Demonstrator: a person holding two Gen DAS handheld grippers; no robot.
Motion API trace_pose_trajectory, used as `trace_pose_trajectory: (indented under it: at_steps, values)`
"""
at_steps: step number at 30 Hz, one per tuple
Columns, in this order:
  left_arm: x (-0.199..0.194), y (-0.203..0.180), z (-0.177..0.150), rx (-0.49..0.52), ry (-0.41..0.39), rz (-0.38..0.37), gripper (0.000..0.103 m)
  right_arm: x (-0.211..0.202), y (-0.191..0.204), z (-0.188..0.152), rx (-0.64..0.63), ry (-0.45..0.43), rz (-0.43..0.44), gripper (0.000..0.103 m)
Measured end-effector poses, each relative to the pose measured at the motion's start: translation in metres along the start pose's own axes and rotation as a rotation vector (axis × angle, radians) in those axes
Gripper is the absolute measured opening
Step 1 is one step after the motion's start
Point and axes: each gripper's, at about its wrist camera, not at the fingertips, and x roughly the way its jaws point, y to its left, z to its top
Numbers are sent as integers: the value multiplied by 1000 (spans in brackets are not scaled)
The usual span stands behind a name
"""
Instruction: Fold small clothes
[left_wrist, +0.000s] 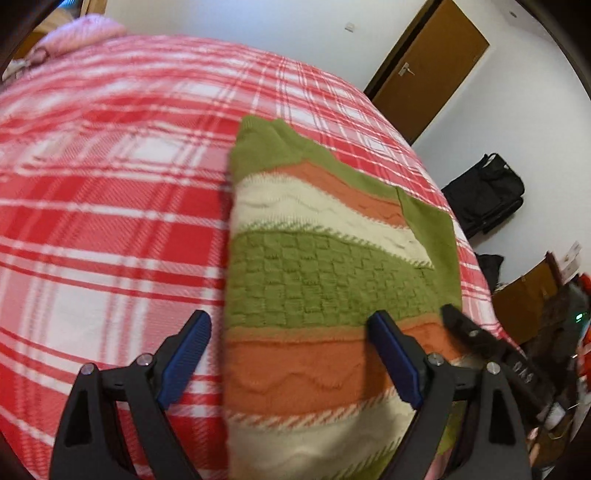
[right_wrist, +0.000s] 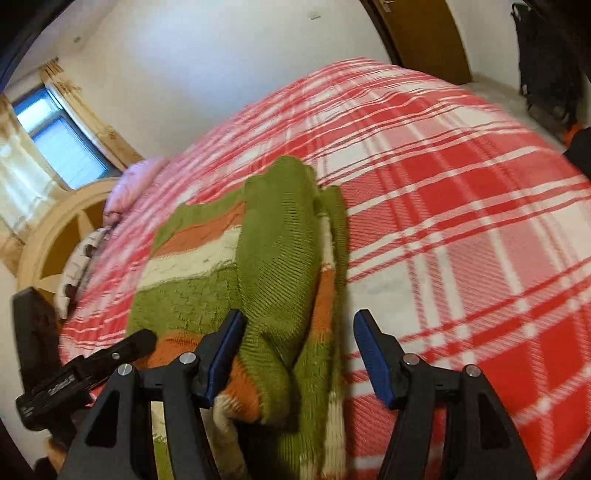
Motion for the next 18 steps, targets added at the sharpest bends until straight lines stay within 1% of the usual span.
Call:
trace_pose_trajectory:
  at_steps: [2, 5, 8, 11, 12, 13, 14, 15, 16, 18]
  values:
    - [4, 3, 0, -25, -1, -21, 92, 2, -6, 0, 3, -2, 47, 63]
    - [6, -1, -1, 3, -16, -23, 92, 5, -3, 1, -39, 10, 69, 63]
    - [10, -6, -1, 20, -28, -20, 93, 12, 8, 2, -110, 35, 49, 64]
    - [16, -17, 0, 69, -29, 15, 89, 19, 16, 4, -167, 59, 7, 63]
    - [16, -17, 1, 70, -29, 23, 88, 19, 17, 4, -168, 60, 4, 60]
    - [16, -17, 2, 65, -28, 29, 87, 18, 16, 4, -165, 59, 8, 53]
    - [17, -17, 3, 60, -28, 31, 84, 18, 17, 3, -161, 56, 18, 49]
    - [17, -17, 4, 57, -27, 34, 82, 17, 18, 2, -158, 53, 26, 43]
    - [17, -18, 5, 55, -26, 39, 80, 16, 19, 0, -153, 45, 23, 40]
    - [17, -19, 6, 65, -29, 48, 73, 15, 25, -3, -168, 26, -4, 37]
